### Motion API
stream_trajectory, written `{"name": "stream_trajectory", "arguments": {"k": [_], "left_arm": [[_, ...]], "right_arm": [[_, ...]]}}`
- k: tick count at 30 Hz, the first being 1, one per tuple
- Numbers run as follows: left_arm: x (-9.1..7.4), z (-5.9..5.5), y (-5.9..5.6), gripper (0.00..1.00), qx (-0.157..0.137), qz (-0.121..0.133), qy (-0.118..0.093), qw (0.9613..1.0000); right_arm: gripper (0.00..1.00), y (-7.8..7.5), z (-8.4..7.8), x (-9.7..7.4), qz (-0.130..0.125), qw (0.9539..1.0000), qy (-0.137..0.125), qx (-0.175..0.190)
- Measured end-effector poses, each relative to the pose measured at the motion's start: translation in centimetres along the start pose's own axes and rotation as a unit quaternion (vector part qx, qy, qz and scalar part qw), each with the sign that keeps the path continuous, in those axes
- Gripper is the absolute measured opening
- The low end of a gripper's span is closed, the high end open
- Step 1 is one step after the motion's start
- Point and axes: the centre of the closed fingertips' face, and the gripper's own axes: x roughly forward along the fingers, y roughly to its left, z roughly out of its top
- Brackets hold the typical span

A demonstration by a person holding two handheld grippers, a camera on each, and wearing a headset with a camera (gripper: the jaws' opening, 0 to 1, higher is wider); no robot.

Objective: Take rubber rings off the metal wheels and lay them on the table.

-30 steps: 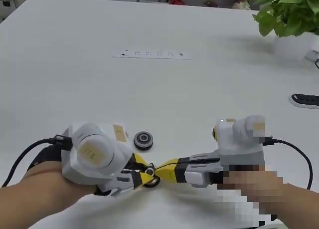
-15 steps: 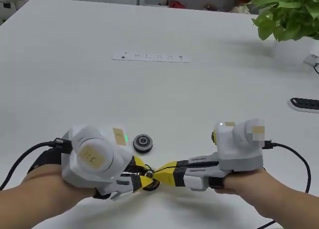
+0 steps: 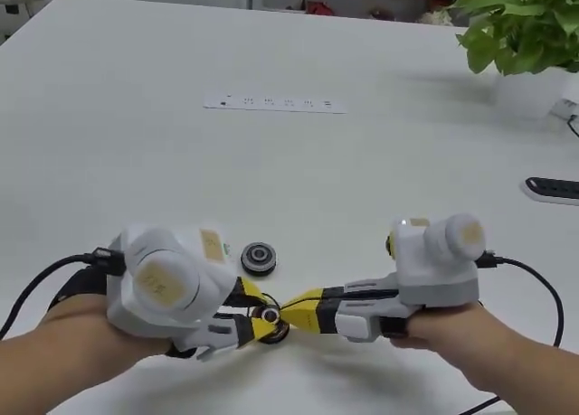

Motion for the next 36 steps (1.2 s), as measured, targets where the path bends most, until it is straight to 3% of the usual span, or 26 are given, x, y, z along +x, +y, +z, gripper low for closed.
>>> {"name": "stream_trajectory", "arguments": {"k": [7,18,26,36], "left_arm": [[-0.6,0.1,0.0,0.21,0.003,-0.003,-0.002,1.0],[-2.0,1.0,-0.4,0.29,-0.029,-0.017,-0.027,0.9991],[-3.7,1.4,0.2,0.35,-0.051,-0.01,-0.046,0.9976],[-5.9,1.3,0.6,0.46,-0.059,0.004,-0.059,0.9965]], "right_arm": [[0.0,0.0,0.1,0.0,0.001,1.0,-0.001,0.0],[0.0,0.2,0.4,-0.1,0.006,1.0,-0.003,0.0],[0.0,0.7,1.0,-0.2,0.013,0.9999,-0.007,-0.005],[0.0,1.2,1.6,-0.2,0.019,0.9997,-0.007,-0.013]]}}
